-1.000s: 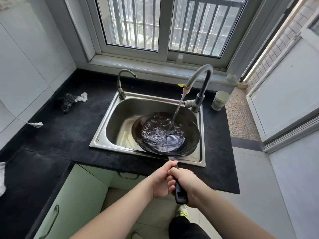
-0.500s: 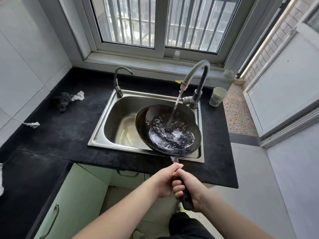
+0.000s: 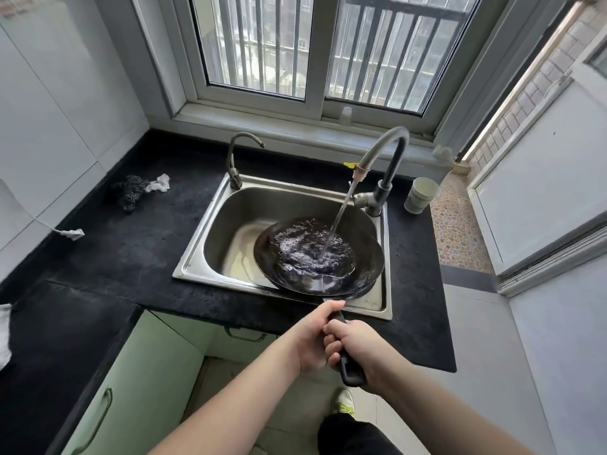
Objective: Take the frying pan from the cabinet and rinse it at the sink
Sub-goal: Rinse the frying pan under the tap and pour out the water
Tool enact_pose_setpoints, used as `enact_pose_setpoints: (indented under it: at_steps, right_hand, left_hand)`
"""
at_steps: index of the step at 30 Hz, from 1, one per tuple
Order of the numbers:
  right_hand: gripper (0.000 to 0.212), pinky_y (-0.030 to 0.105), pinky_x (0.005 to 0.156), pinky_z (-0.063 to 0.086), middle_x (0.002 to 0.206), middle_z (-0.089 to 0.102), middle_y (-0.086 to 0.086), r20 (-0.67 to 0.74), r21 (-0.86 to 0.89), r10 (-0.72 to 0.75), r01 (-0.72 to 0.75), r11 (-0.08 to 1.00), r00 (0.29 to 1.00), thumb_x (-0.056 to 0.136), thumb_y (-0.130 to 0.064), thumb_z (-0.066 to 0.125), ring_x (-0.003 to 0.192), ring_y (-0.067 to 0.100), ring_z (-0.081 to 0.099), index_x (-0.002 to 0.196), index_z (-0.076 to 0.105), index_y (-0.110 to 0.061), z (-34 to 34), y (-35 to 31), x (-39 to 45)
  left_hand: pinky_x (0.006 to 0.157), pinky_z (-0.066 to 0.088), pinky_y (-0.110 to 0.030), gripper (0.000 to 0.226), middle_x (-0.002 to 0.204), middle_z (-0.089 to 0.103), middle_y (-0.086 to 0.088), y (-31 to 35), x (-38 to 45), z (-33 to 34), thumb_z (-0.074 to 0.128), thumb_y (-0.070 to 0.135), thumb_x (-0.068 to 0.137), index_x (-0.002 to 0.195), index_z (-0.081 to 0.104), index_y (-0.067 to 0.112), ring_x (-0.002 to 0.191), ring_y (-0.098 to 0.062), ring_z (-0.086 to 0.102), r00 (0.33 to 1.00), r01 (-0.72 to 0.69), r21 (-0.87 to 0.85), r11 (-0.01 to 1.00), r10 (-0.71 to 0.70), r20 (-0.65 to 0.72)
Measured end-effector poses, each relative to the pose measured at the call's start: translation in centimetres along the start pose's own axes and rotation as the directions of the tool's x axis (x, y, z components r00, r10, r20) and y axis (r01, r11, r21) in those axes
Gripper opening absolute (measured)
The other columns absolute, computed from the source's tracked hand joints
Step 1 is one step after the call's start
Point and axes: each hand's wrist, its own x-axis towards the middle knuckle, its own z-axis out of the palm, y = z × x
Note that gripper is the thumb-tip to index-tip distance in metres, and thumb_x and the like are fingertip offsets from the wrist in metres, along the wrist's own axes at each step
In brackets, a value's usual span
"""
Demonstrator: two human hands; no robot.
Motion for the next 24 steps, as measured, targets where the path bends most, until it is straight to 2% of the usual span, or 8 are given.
enact_pose_setpoints:
  at_steps: [1, 4, 7, 9, 12, 16, 18, 24]
  right_hand:
    - [0.017, 0.016, 0.033, 0.035, 0.056, 0.045, 0.001, -0.002, -0.047, -0.022, 0.022, 0.999, 1.000, 0.092, -0.003, 0.046, 0.035, 0.003, 0.041, 0.076, 0.050, -0.010, 0.0, 0.2, -0.1]
    - [0.017, 0.021, 0.038, 0.038, 0.054, 0.046, 0.001, -0.029, -0.235, -0.127, 0.116, 0.965, 0.992, 0.088, -0.001, 0.045, 0.038, 0.007, 0.042, 0.074, 0.049, -0.010, -0.3, 1.1, -0.5]
    - [0.016, 0.024, 0.040, 0.040, 0.053, 0.046, 0.001, -0.040, -0.389, -0.203, 0.172, 0.905, 0.978, 0.085, -0.002, 0.046, 0.039, 0.010, 0.042, 0.071, 0.047, -0.010, -0.8, 2.2, -0.7]
    - [0.014, 0.024, 0.041, 0.040, 0.054, 0.046, 0.001, -0.017, -0.424, -0.220, 0.192, 0.885, 0.975, 0.084, -0.002, 0.046, 0.040, 0.011, 0.042, 0.072, 0.048, -0.010, -1.1, 2.8, -1.0]
    - [0.016, 0.022, 0.038, 0.037, 0.054, 0.044, 0.001, 0.023, -0.372, -0.210, 0.203, 0.906, 0.977, 0.086, 0.000, 0.047, 0.040, 0.010, 0.039, 0.074, 0.047, -0.010, -1.5, 3.6, -1.5]
    - [0.015, 0.020, 0.036, 0.036, 0.052, 0.042, -0.002, 0.057, -0.270, -0.173, 0.182, 0.946, 0.983, 0.088, 0.001, 0.045, 0.039, 0.008, 0.036, 0.079, 0.045, -0.010, -1.3, 4.3, -1.4]
    - [0.017, 0.019, 0.035, 0.034, 0.050, 0.042, -0.003, 0.067, -0.205, -0.143, 0.153, 0.967, 0.988, 0.090, 0.002, 0.044, 0.038, 0.006, 0.035, 0.079, 0.043, -0.012, -1.1, 4.6, -1.2]
    - [0.022, 0.015, 0.032, 0.029, 0.052, 0.037, -0.003, 0.104, 0.027, -0.062, 0.060, 0.998, 0.993, 0.093, 0.001, 0.043, 0.035, 0.002, 0.031, 0.079, 0.038, -0.016, -0.9, 4.4, -1.2]
  left_hand:
    - [0.032, 0.034, -0.015, 0.048, 0.046, 0.034, 0.005, 0.1, -0.2, 0.1, 0.068, 0.064, 0.069, 0.085, 0.053, 0.021, 0.033, -0.011, 0.041, 1.000, 0.015, 0.021, 1.000, -0.015, 0.003]
    - [0.038, 0.039, -0.020, 0.056, 0.069, 0.053, 0.001, 0.3, -0.7, 0.5, 0.073, 0.063, 0.062, 0.093, 0.057, 0.020, 0.045, -0.016, 0.050, 0.998, 0.048, 0.104, 0.993, -0.042, -0.054]
    - [0.055, 0.048, -0.025, 0.032, 0.084, 0.073, -0.006, -0.1, -0.9, 1.3, 0.057, 0.044, 0.089, 0.075, 0.056, 0.015, 0.065, -0.020, 0.065, 0.994, -0.013, -0.019, 1.000, 0.011, -0.113]
    - [0.073, 0.052, -0.031, 0.038, 0.080, 0.074, -0.013, -0.1, -1.2, 2.1, 0.051, 0.031, 0.096, 0.065, 0.058, 0.009, 0.067, -0.023, 0.071, 0.989, -0.073, -0.105, 0.992, 0.059, -0.132]
    - [0.077, 0.050, -0.035, 0.056, 0.063, 0.070, -0.011, -0.4, -0.9, 2.5, 0.046, 0.026, 0.100, 0.051, 0.061, 0.003, 0.052, -0.021, 0.069, 0.983, -0.123, -0.198, 0.972, 0.092, -0.161]
    - [0.065, 0.054, -0.028, 0.037, 0.049, 0.059, 0.001, -1.3, -1.5, 2.4, 0.058, 0.026, 0.096, 0.062, 0.052, 0.010, 0.042, -0.011, 0.062, 0.969, -0.149, -0.217, 0.965, 0.099, -0.228]
    - [0.055, 0.055, -0.027, 0.037, 0.044, 0.050, 0.003, -1.5, -1.7, 2.2, 0.057, 0.026, 0.096, 0.063, 0.047, 0.012, 0.036, -0.010, 0.053, 0.968, -0.152, -0.250, 0.956, 0.092, -0.234]
    - [0.067, 0.046, -0.029, 0.044, 0.038, 0.041, 0.002, -0.9, -2.4, 2.5, 0.045, 0.023, 0.101, 0.058, 0.038, 0.013, 0.030, -0.012, 0.044, 0.957, -0.144, -0.179, 0.973, 0.091, -0.276]
